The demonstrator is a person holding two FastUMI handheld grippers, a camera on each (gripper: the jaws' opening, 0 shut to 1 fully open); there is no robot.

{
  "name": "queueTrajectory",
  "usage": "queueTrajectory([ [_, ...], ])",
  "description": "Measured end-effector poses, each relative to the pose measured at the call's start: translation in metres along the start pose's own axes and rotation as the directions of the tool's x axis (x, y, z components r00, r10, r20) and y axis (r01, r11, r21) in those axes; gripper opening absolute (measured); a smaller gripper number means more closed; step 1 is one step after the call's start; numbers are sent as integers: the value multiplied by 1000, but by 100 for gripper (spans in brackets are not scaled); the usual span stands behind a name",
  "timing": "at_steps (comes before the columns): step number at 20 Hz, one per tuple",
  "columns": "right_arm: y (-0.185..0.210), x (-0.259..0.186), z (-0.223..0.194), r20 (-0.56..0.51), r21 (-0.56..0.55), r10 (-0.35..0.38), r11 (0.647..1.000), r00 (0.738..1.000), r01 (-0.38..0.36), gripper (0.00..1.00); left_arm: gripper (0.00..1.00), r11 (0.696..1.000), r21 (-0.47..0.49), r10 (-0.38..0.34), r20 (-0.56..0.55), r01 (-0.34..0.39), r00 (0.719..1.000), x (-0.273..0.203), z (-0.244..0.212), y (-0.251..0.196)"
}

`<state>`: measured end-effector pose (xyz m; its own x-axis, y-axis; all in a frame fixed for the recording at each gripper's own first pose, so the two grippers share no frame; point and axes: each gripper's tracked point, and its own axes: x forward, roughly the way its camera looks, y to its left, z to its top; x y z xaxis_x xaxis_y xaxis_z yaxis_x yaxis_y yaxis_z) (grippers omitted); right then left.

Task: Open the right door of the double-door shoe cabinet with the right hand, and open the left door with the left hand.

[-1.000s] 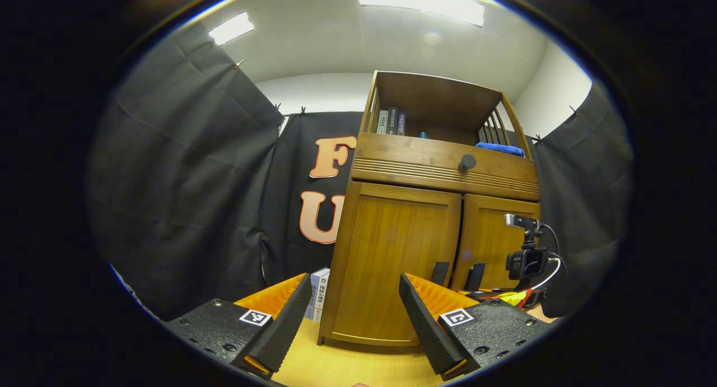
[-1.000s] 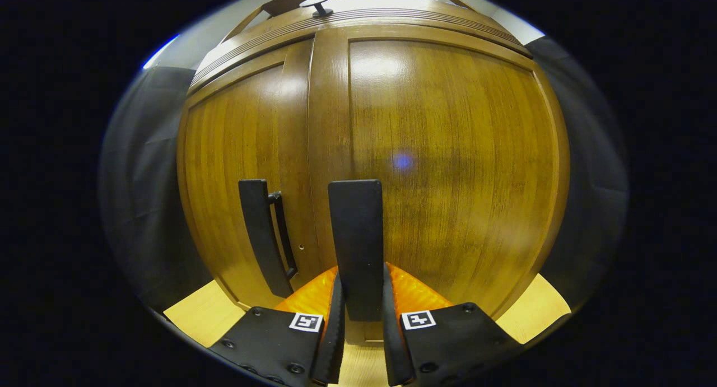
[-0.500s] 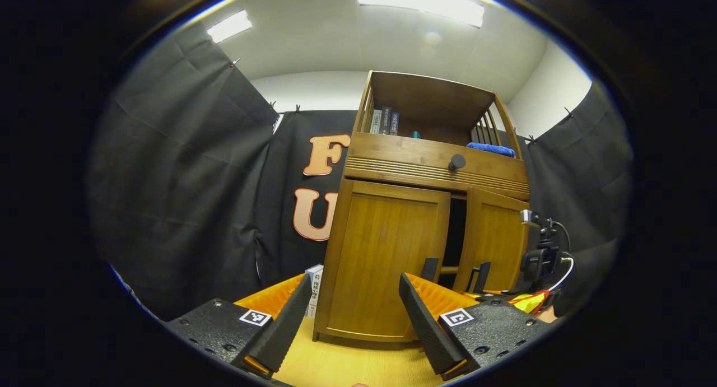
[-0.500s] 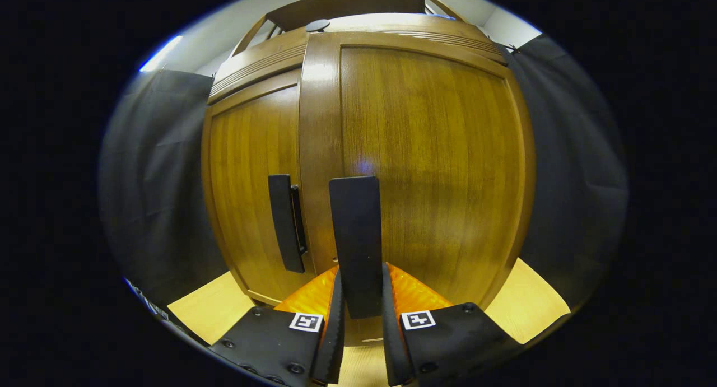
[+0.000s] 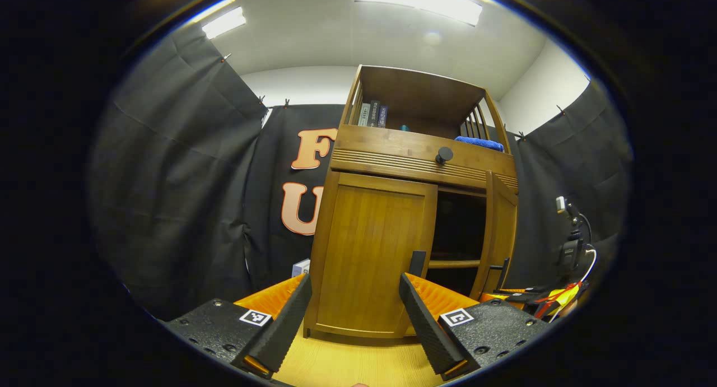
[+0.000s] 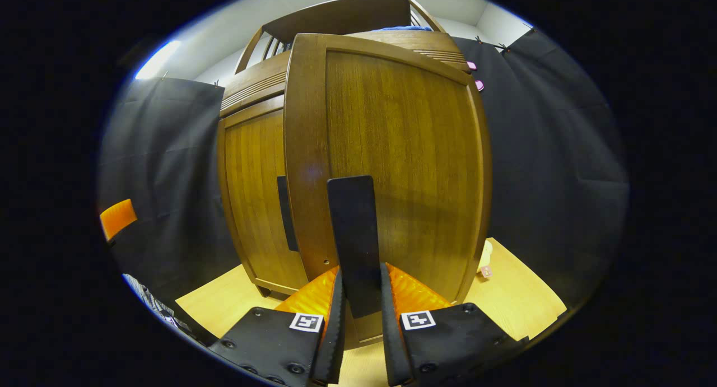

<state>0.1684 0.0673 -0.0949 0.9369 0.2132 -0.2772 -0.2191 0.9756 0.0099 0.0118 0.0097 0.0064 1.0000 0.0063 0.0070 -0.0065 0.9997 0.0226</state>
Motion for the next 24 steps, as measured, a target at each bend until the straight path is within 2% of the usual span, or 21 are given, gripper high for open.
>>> queueTrajectory([
  [1,-2,-4,0,1,4,-1,1000,1000,1,43,94,1000,-3,-7,-3,7,1000,1,-1,-2],
  [2,-2,-7,0,5,9,-4,1000,1000,4,38,94,1000,-5,-15,-6,15,1000,3,-3,-5],
  [4,-8,-13,1,10,11,-16,1000,1000,16,38,94,1000,-4,-24,-4,24,1000,6,-3,-8],
  [5,-11,-17,1,11,9,-25,1000,1000,25,42,94,1000,-4,-28,-3,28,1000,9,-4,-9],
  [6,-13,-19,-1,11,4,-33,999,999,33,42,94,999,-6,-33,-4,33,999,10,-5,-11],
  [8,-18,-24,-1,6,-3,-46,999,999,46,32,95,999,-10,-40,-5,40,999,10,-7,-11],
  [9,-22,-28,-2,3,-3,-54,999,999,54,32,95,999,-10,-44,-5,44,999,11,-7,-12],
  [10,-26,-32,-3,1,-4,-64,998,998,64,37,94,999,-10,-46,-6,46,999,12,-8,-13],
  [11,-30,-34,-3,-1,-8,-77,997,997,77,32,95,999,-10,-48,-7,48,999,13,-9,-13],
  [12,-34,-37,-2,1,-10,-92,996,996,92,31,94,999,-11,-50,-10,50,999,14,-11,-14],
  [13,-38,-39,-3,4,-11,-109,994,994,109,42,94,999,-12,-53,-12,53,999,15,-11,-14],
  [14,-42,-41,-3,8,-8,-121,993,993,121,32,94,998,-13,-55,-12,55,998,17,-12,-15],
  [19,-53,-47,-1,11,18,-171,985,985,171,32,95,998,-22,-67,-9,67,998,21,-12,-21],
  [21,-62,-48,-1,8,0,-199,980,980,199,42,94,998,-23,-67,-9,66,998,19,-13,-20],
  [23,-71,-51,0,7,-19,-226,974,974,226,42,94,998,-22,-62,-6,62,998,19,-12,-18],
  [24,-74,-52,-1,7,-26,-236,971,972,236,37,94,998,-23,-59,-5,59,998,19,-13,-18],
])
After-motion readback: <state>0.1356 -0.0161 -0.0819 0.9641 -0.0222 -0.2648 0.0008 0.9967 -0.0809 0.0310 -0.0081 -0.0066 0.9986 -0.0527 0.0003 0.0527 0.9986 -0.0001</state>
